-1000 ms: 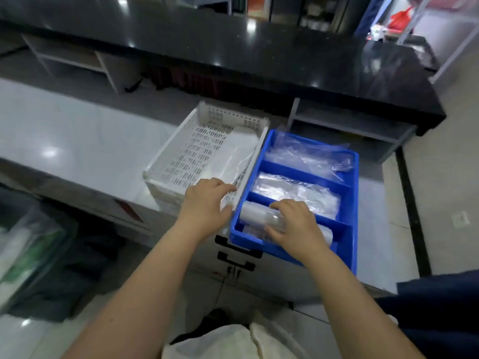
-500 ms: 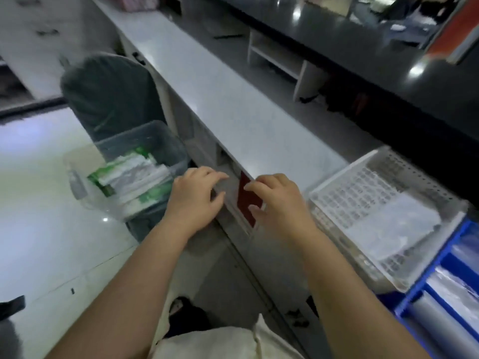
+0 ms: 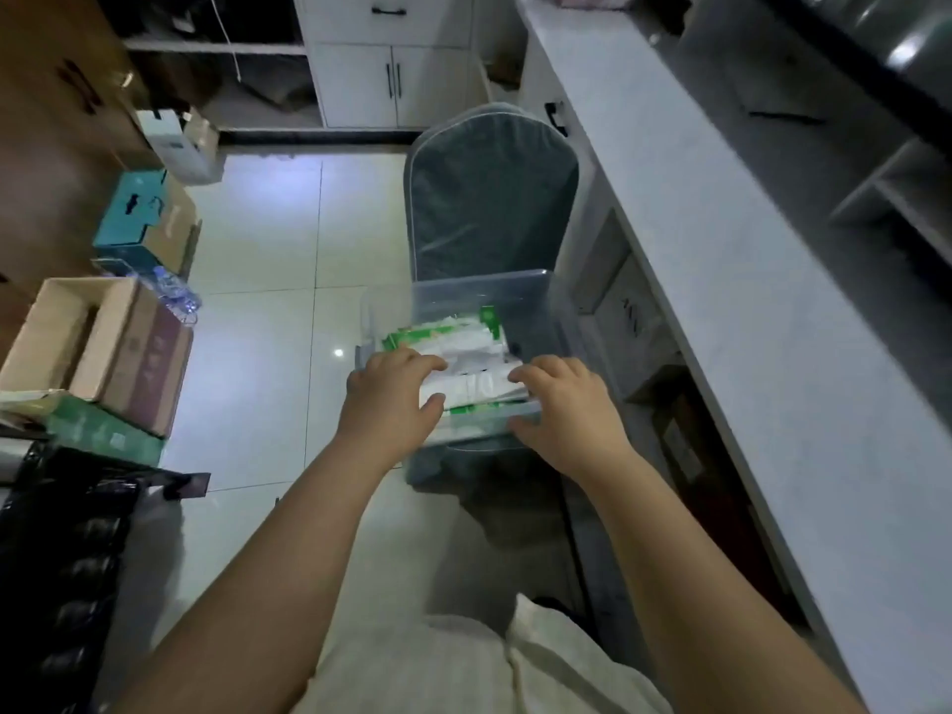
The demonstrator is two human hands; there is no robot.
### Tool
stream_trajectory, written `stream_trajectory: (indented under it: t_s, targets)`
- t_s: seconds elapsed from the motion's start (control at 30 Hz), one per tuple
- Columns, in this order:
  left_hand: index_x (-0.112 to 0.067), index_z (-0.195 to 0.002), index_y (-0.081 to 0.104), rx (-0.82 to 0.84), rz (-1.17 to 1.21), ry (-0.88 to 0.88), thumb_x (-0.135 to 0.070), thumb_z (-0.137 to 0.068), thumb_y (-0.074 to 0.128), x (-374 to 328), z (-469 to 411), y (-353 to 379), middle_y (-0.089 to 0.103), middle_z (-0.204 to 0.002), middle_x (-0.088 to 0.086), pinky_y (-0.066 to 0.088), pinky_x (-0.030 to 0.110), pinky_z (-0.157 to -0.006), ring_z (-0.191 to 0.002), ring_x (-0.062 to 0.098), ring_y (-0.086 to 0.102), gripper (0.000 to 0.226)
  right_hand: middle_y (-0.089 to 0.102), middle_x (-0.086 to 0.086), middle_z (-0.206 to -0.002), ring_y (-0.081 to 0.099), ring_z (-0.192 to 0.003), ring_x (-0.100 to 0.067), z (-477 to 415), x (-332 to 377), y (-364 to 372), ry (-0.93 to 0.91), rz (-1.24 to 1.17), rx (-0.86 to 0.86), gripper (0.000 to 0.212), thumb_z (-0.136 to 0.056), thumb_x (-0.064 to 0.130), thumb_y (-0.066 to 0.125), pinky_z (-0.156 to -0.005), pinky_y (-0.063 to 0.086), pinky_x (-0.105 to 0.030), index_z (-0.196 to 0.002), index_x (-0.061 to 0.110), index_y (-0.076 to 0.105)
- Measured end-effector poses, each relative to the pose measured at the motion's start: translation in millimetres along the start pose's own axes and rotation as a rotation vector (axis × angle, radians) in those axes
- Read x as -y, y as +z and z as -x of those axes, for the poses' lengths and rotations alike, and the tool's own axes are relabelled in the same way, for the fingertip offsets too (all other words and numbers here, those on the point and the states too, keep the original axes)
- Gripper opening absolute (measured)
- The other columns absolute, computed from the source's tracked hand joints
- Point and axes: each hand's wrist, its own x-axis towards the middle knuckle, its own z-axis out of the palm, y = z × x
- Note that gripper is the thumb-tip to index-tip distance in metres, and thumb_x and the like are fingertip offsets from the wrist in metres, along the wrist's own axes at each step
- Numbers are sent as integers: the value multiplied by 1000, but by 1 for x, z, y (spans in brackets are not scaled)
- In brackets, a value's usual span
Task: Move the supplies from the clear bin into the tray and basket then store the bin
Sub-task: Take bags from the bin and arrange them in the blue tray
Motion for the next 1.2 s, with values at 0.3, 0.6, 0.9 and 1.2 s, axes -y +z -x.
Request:
stream_trajectory:
  t_s: [0.3, 0.6, 0.9, 1.2]
  targets:
    - [-30, -129, 53, 116, -10, -256, -36, -85, 60, 54, -127, 56, 54, -132, 2, 39, 41, -93, -119, 28, 45, 45, 53, 1, -130, 44, -119, -26, -158, -72, 65, -78, -26, 230, 48, -84, 34, 67, -95, 38, -41, -128, 25, 51]
    - [-27, -138, 43, 360, 42, -417, -30, -83, 62, 90, -236, 160, 46, -139, 7, 41, 43, -95, -123, 30, 41, 58, 53, -4, -131, 44, -119, -29, -288, -144, 171, -41, -35, 457, 46, -86, 28, 61, -98, 37, -42, -130, 22, 49]
    - [-21, -142, 36, 467, 17, -378, -21, -84, 60, 151, -308, 267, 41, -146, 6, 35, 46, -99, -131, 28, 37, 63, 56, -8, -125, 45, -117, -31, -318, -177, 281, 0, -110, 579, 40, -84, 19, 63, -93, 36, -42, -123, 18, 55]
    - [-19, -132, 47, 495, -119, -417, -27, -81, 63, 169, -333, 326, 49, -128, 13, 32, 49, -97, -117, 33, 43, 54, 59, -6, -121, 46, -118, -31, -289, -186, 313, 203, -228, 535, 40, -81, 17, 66, -97, 39, -46, -120, 18, 59]
